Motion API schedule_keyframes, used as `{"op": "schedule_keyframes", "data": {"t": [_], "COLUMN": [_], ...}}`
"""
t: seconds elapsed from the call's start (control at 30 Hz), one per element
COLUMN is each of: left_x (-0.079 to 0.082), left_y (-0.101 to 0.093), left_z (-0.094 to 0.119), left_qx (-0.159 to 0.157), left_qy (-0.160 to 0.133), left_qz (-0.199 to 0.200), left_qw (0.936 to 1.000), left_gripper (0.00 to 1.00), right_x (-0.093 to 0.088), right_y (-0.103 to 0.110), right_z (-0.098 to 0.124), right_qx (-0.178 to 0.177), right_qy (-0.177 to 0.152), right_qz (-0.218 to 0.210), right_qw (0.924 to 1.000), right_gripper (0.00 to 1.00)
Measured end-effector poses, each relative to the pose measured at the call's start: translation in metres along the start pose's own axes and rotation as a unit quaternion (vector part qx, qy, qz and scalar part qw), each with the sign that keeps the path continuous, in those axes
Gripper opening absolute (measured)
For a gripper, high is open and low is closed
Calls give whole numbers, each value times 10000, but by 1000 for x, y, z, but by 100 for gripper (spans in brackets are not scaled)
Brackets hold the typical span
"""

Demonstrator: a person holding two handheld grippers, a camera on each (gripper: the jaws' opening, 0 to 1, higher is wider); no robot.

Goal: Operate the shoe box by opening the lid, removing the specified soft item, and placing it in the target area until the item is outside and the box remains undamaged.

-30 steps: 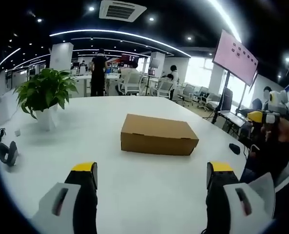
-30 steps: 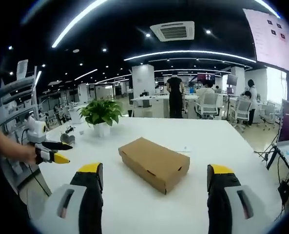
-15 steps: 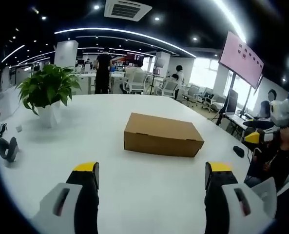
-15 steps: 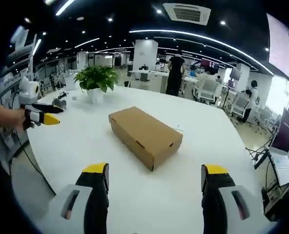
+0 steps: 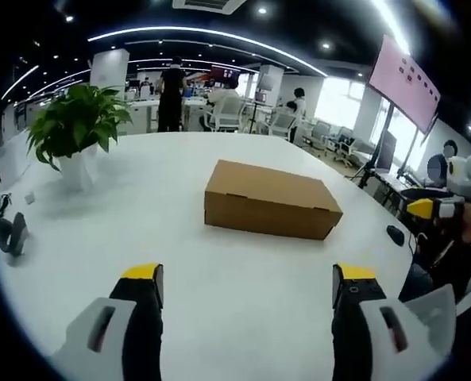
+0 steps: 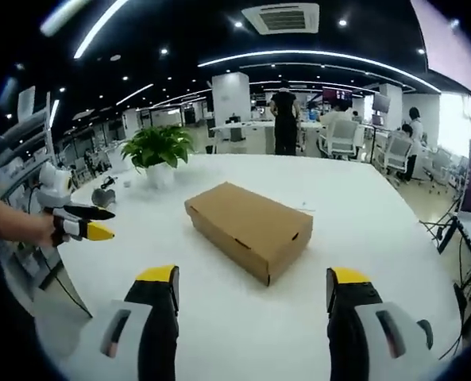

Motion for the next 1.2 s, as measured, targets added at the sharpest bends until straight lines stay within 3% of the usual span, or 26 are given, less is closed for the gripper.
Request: {"op": "schedule_keyframes", "data": {"t": [0.07,0.23,0.33,0.43,0.53,0.63,0.77,1.03,1.13,1.2], "left_x": [3,5,6,5,2,5,5,11,14,16], "left_y": [-3,-3,-3,-2,0,0,-3,-1,0,0], "left_z": [0,-3,-4,-8,-15,-19,-26,-32,-35,-35], "left_qx": [-16,-13,5,-27,-8,-68,-195,-104,-123,-121], "left_qy": [-107,27,-77,-167,-41,-164,-41,-169,-215,-273], "left_qz": [-129,-197,-171,-177,-209,-121,-56,-407,-576,-646], "left_qw": [9999,9998,9998,9997,9998,9998,9998,9990,9980,9975], "left_gripper": [92,95,96,96,96,99,99,99,96,96], "right_x": [-2,-5,-5,-9,-14,-18,-17,-19,-14,-14], "right_y": [0,-4,-5,-6,-7,-9,-13,-10,-7,-6], "right_z": [-4,-11,-13,-14,-15,-18,-21,-25,-26,-27], "right_qx": [71,167,151,144,164,153,60,107,162,185], "right_qy": [18,-22,-73,4,70,158,169,207,-17,-1], "right_qz": [-3,85,19,-17,26,40,56,90,321,302], "right_qw": [10000,9998,9999,9999,9998,9997,9998,9997,9994,9994], "right_gripper": [75,72,72,75,76,78,85,86,81,82]}}
Point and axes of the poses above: the point that each gripper's makers call its tool centre point, and the gripper's own axes: z roughly backward along the fingers, y roughly to its left, x roughly out of its top, the point moved 5 cm from there along z, roughly backward along the fingers, and after that the axes turned 11 degrees about -z, right-handed, at the moved point
